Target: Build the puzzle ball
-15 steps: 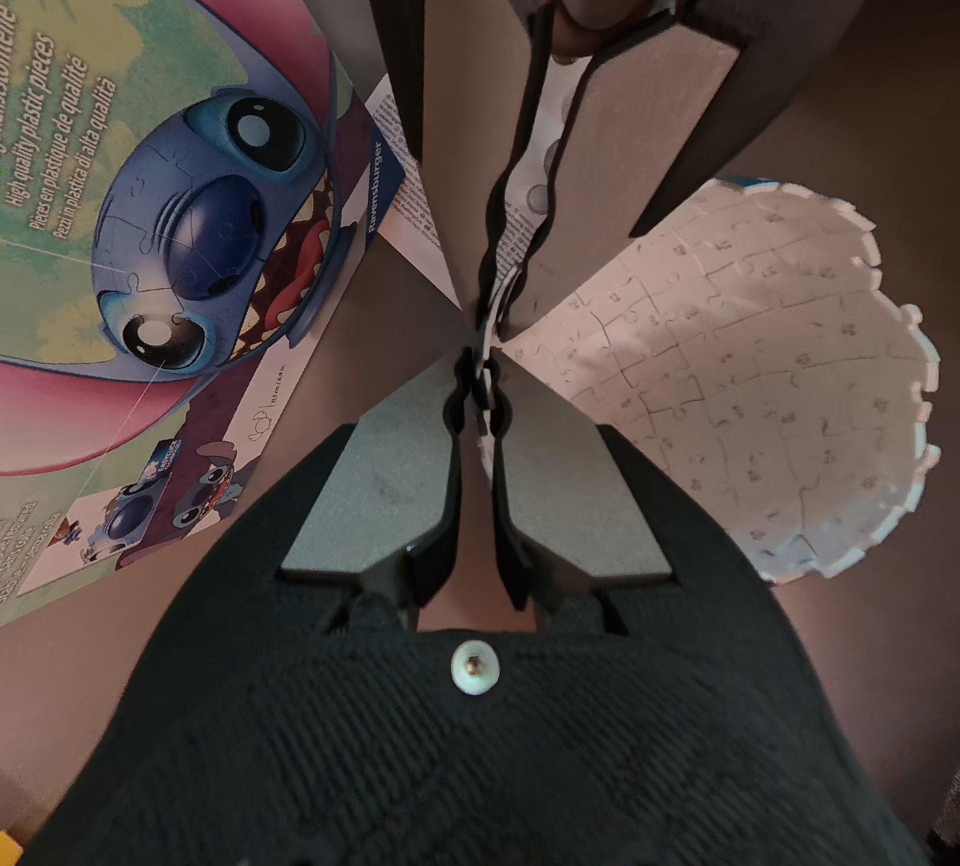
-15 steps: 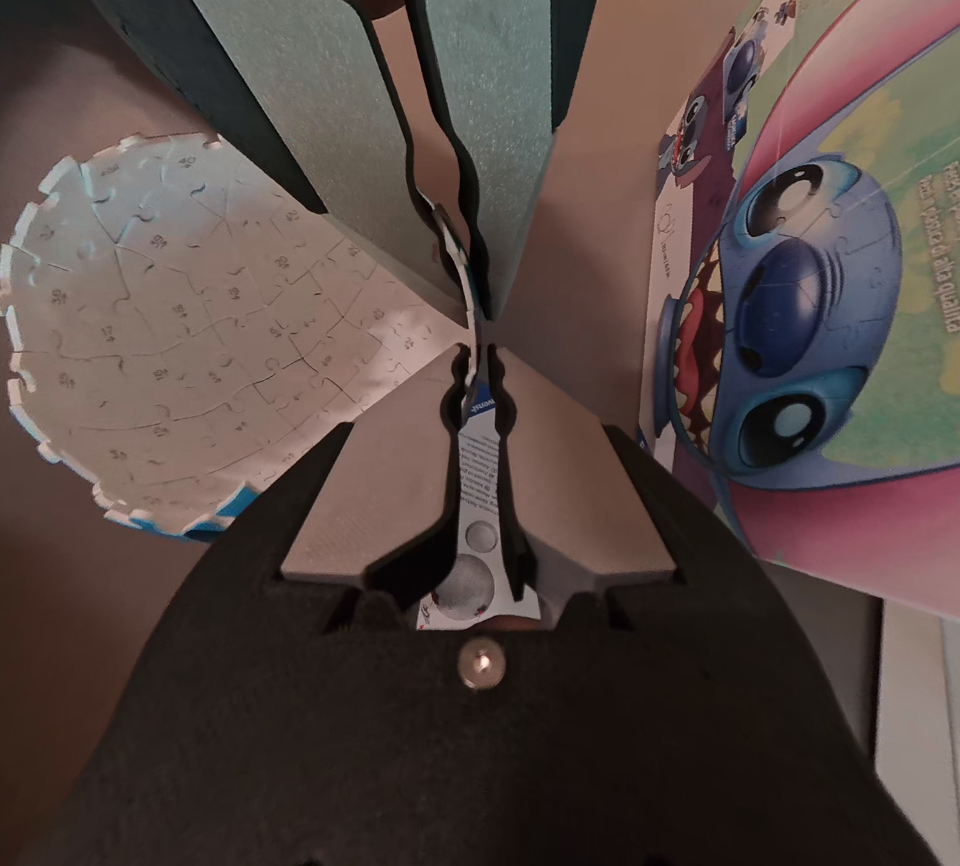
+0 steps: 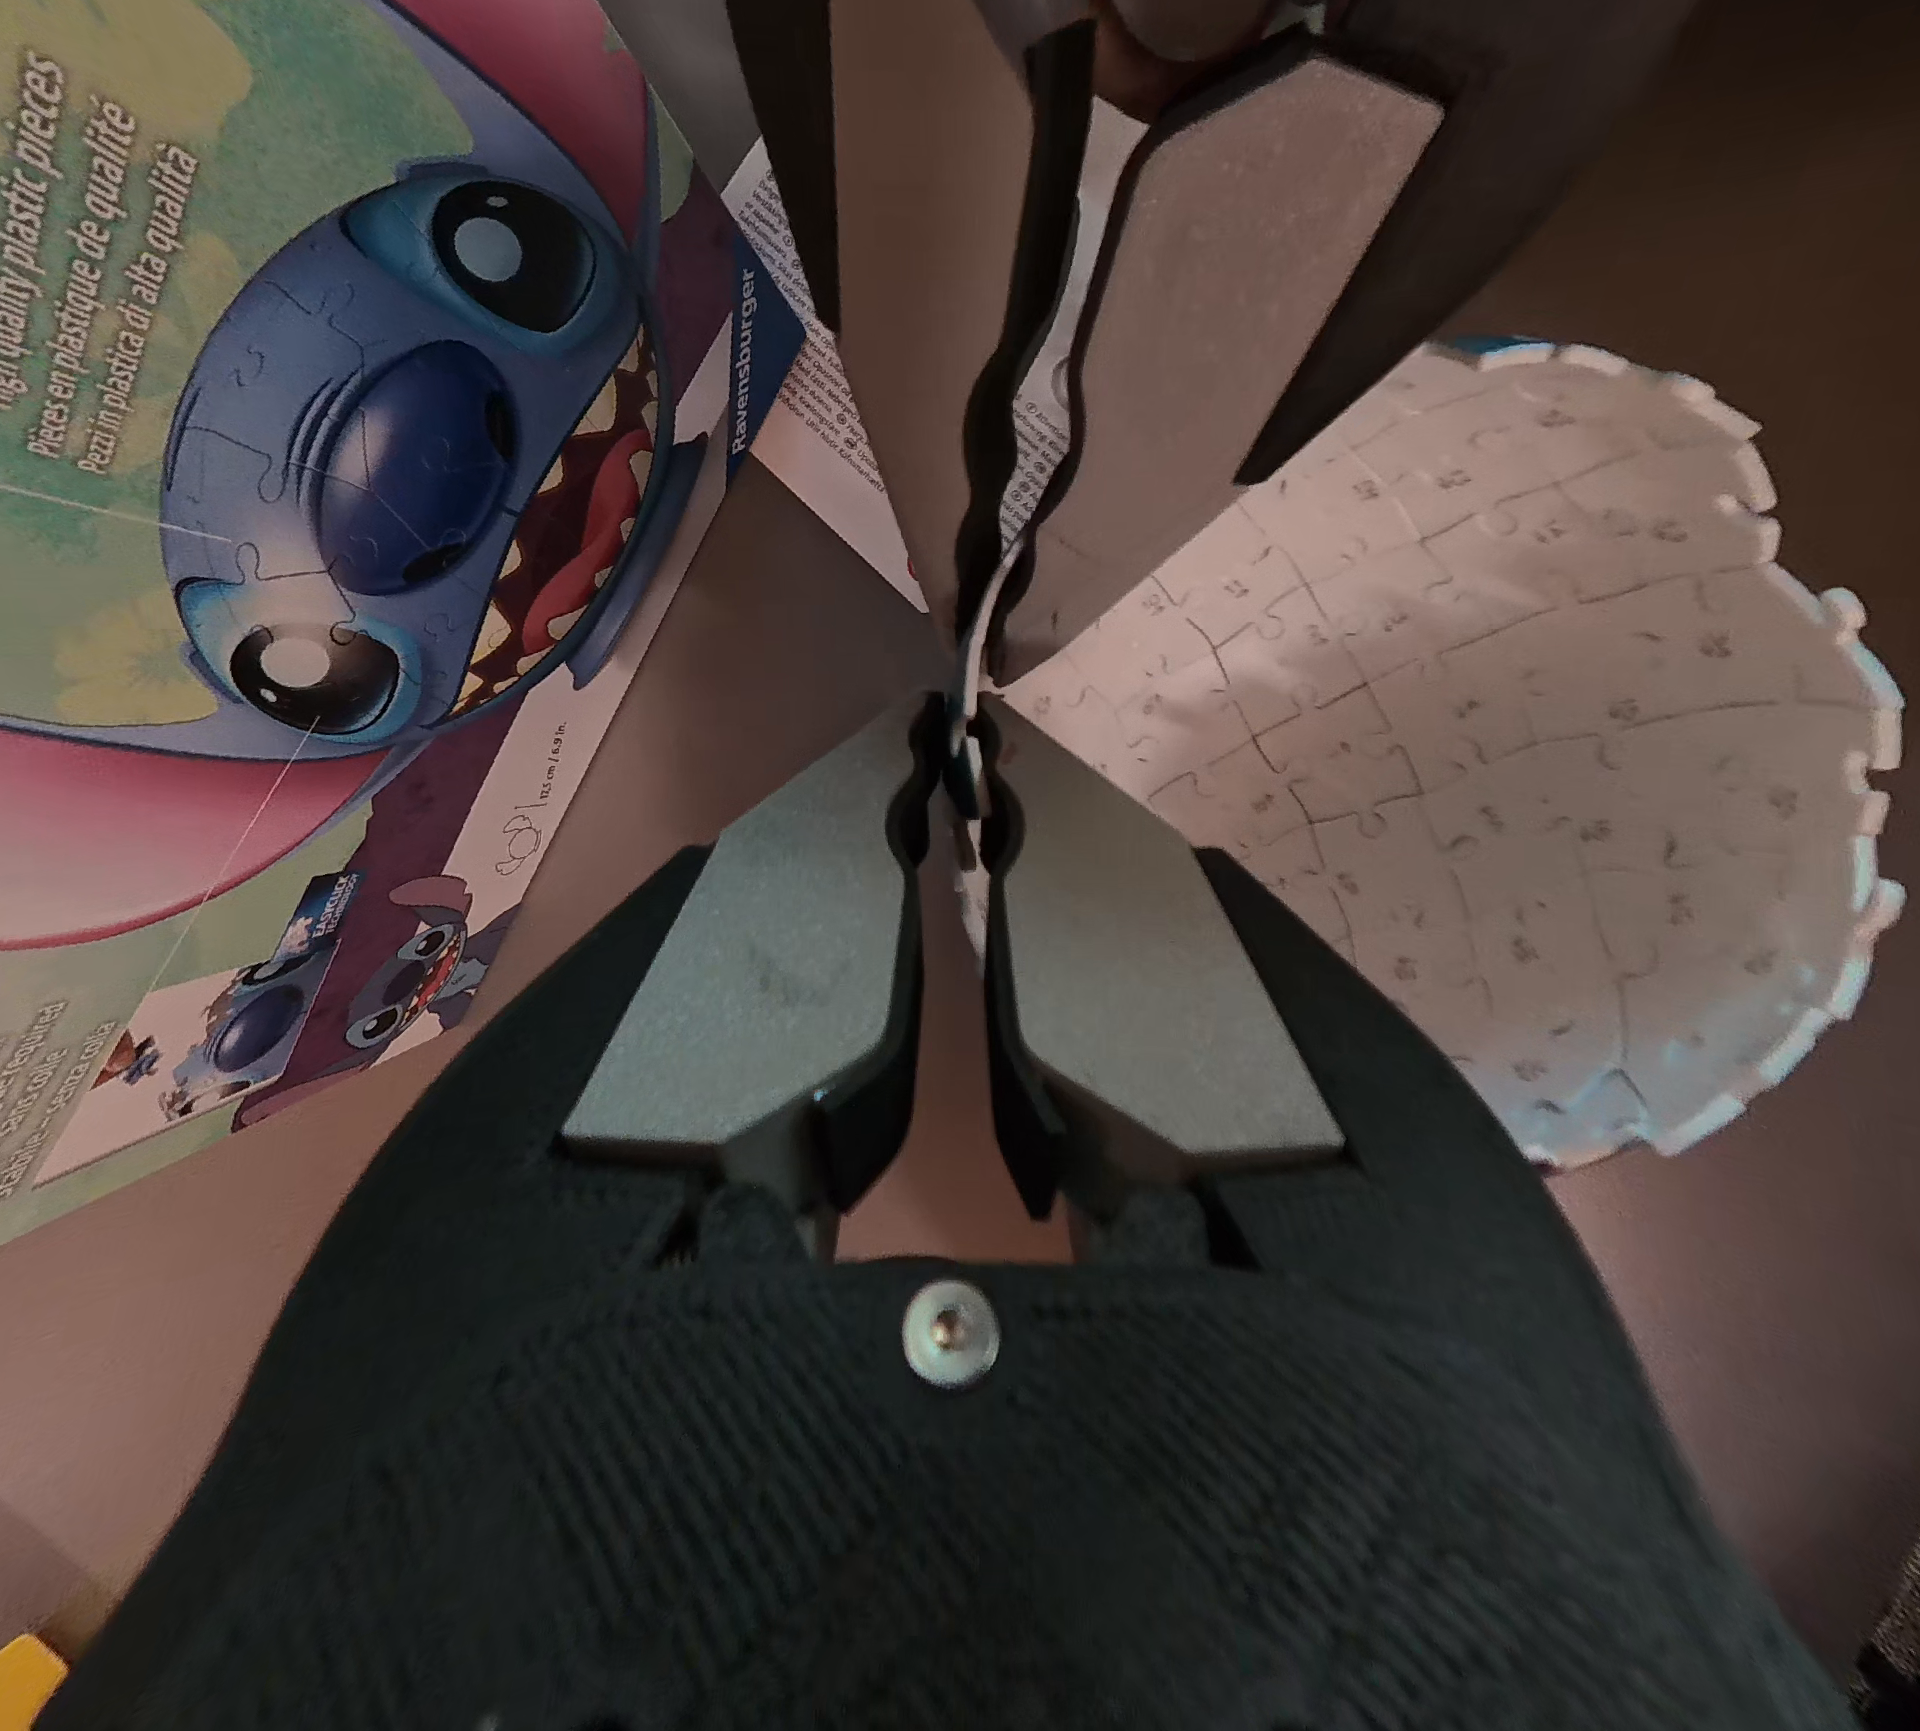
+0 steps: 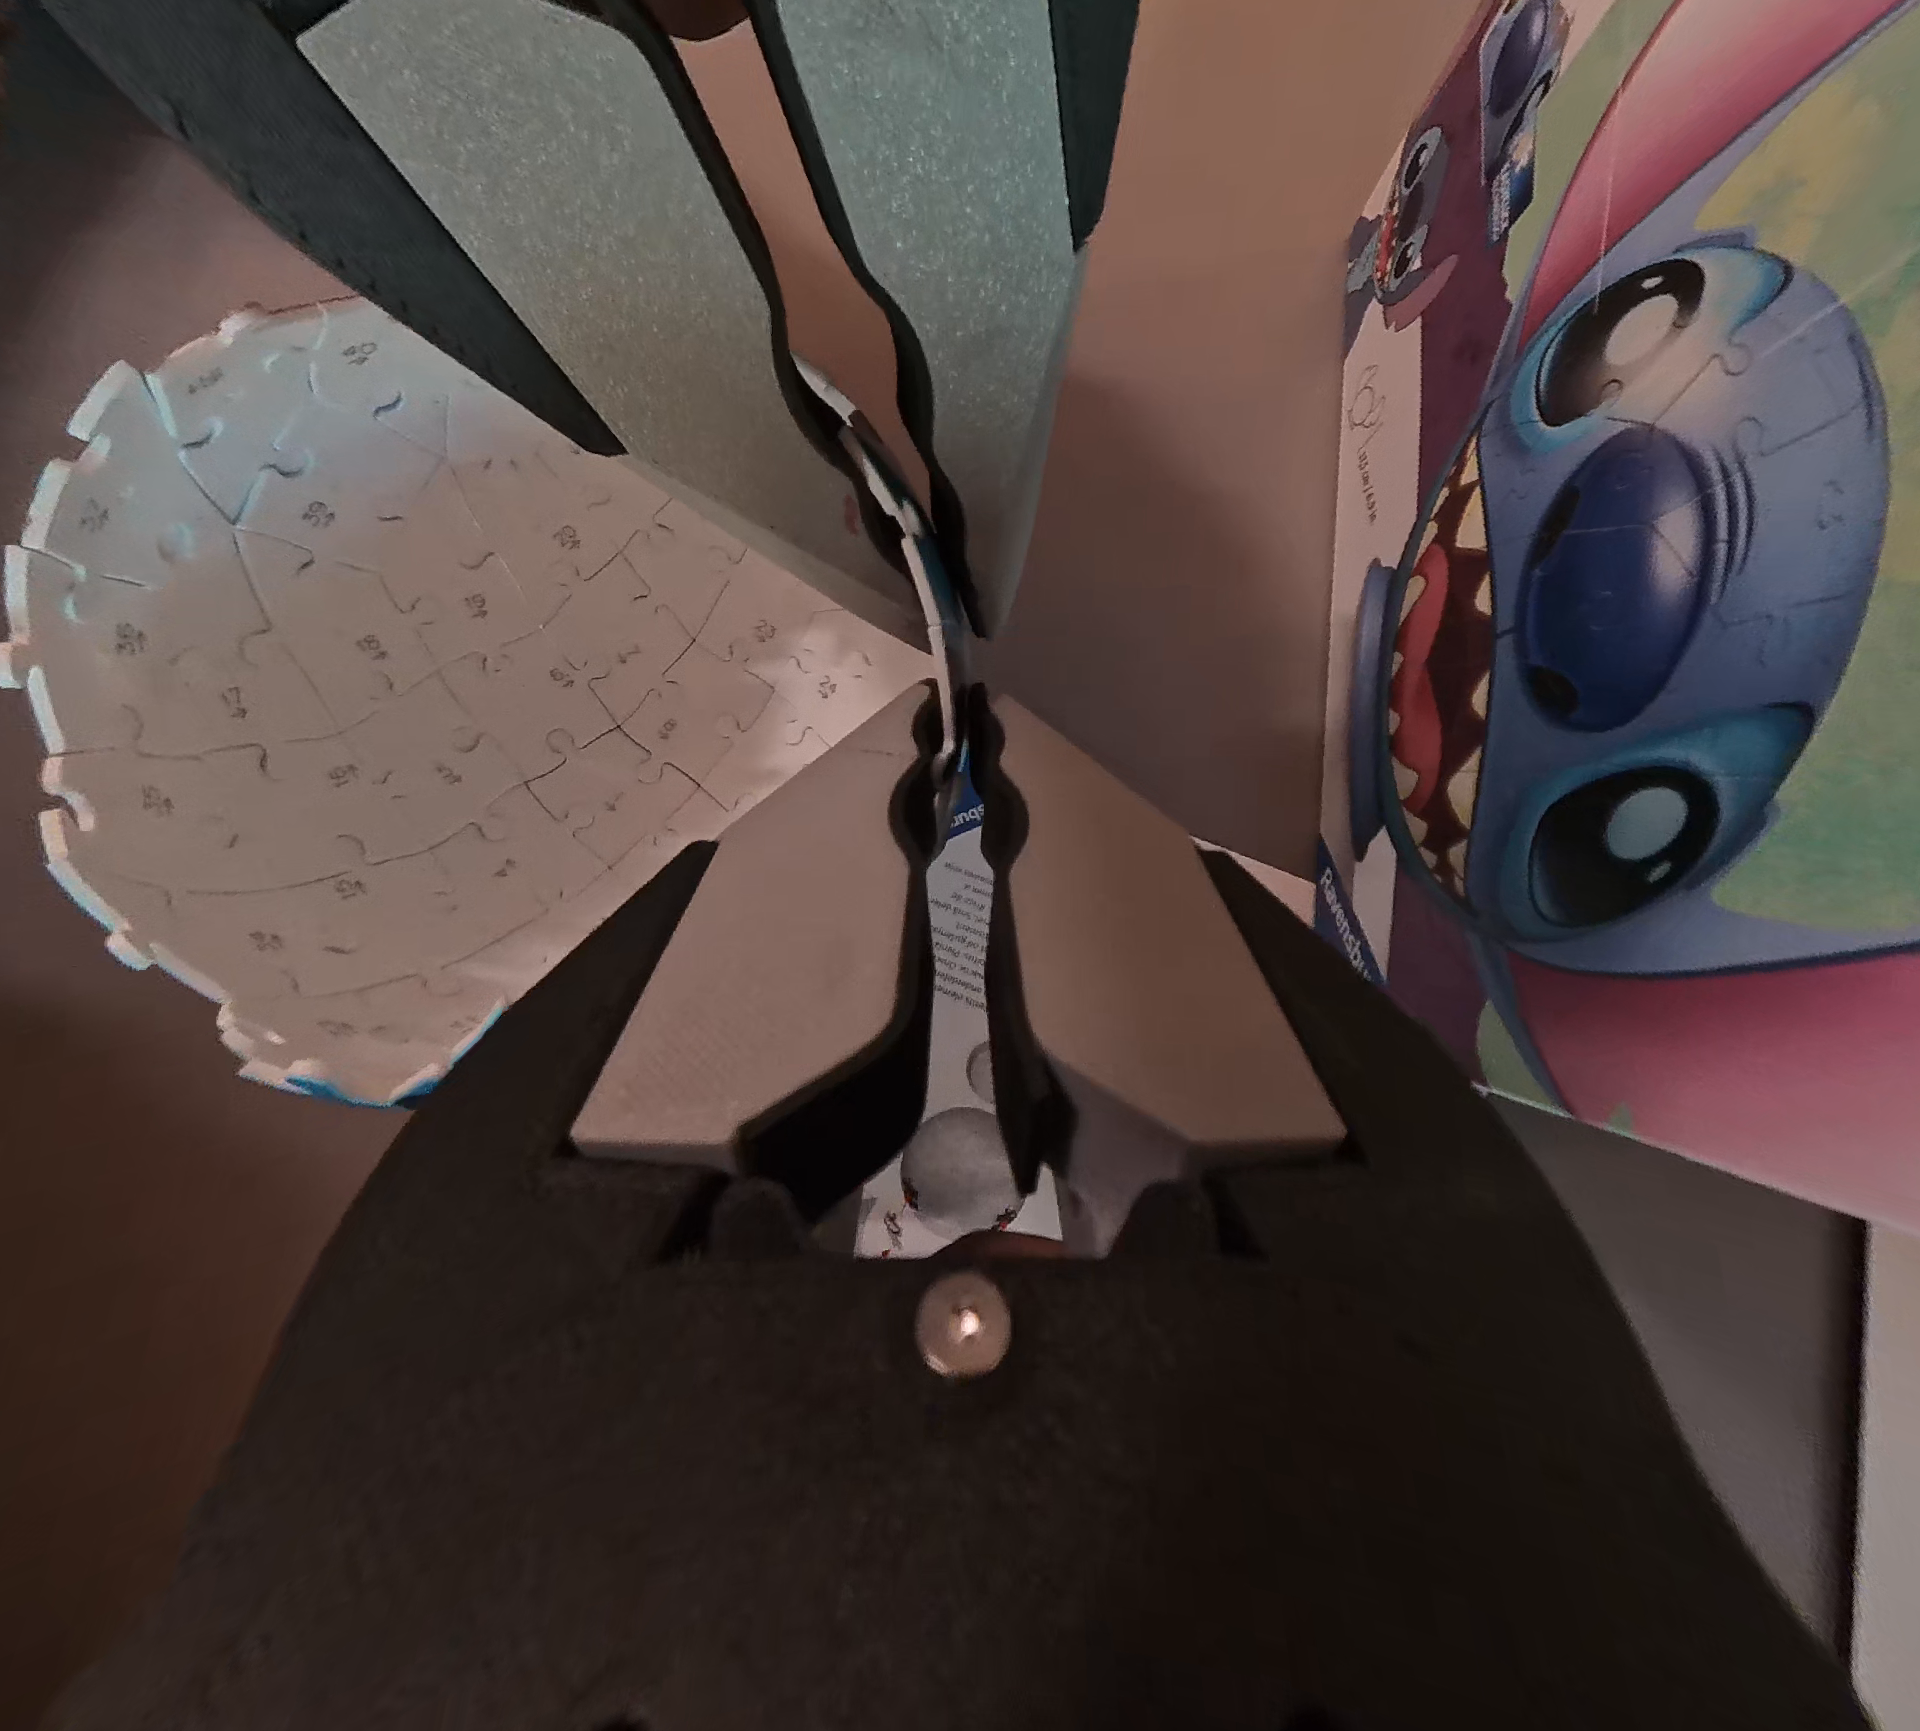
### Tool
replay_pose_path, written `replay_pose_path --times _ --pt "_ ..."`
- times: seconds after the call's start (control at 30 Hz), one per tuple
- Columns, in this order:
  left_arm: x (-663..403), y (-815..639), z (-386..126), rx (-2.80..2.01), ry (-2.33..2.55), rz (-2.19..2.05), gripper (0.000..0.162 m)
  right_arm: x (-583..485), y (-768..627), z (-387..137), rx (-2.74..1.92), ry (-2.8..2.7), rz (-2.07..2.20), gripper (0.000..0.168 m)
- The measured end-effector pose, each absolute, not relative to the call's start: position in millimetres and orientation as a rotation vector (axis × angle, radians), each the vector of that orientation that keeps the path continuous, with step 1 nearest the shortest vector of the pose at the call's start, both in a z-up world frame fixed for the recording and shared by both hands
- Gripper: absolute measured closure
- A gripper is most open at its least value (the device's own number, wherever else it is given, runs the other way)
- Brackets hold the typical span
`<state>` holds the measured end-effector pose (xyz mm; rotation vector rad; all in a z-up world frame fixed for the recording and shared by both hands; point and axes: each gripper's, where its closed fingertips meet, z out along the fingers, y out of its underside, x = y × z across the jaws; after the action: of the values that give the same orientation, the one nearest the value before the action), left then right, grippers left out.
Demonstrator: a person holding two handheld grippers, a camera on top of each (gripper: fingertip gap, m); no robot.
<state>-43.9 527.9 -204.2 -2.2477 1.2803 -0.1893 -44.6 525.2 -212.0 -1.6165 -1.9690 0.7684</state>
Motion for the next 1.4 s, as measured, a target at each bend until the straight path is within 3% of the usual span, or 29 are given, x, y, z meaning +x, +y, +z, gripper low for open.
replay_pose_path --times 0.2,0.37,0.43,0.9,1.1,1.23,1.4 --pt "-46 528 -205 -2.255 1.284 -0.159 0.161 -46 525 -213 -1.648 -1.950 0.797 0.167" --pt "-45 528 -202 -2.249 1.276 -0.176 0.161 -45 532 -207 -1.635 -1.927 0.724 0.156" --pt "-48 528 -202 -2.254 1.268 -0.166 0.161 -39 533 -202 -1.611 -1.949 0.682 0.144" --pt "-47 528 -203 -2.250 1.282 -0.174 0.157 -41 528 -204 -1.560 -1.970 0.685 0.168" --pt "-48 527 -204 -2.255 1.286 -0.181 0.157 -40 528 -205 -1.582 -1.966 0.721 0.167" --pt "-52 526 -200 -2.263 1.281 -0.181 0.153 -29 534 -197 -1.578 -1.977 0.681 0.146" --pt "-46 525 -195 -2.240 1.273 -0.227 0.149 -23 540 -175 -1.602 -1.899 0.737 0.144"
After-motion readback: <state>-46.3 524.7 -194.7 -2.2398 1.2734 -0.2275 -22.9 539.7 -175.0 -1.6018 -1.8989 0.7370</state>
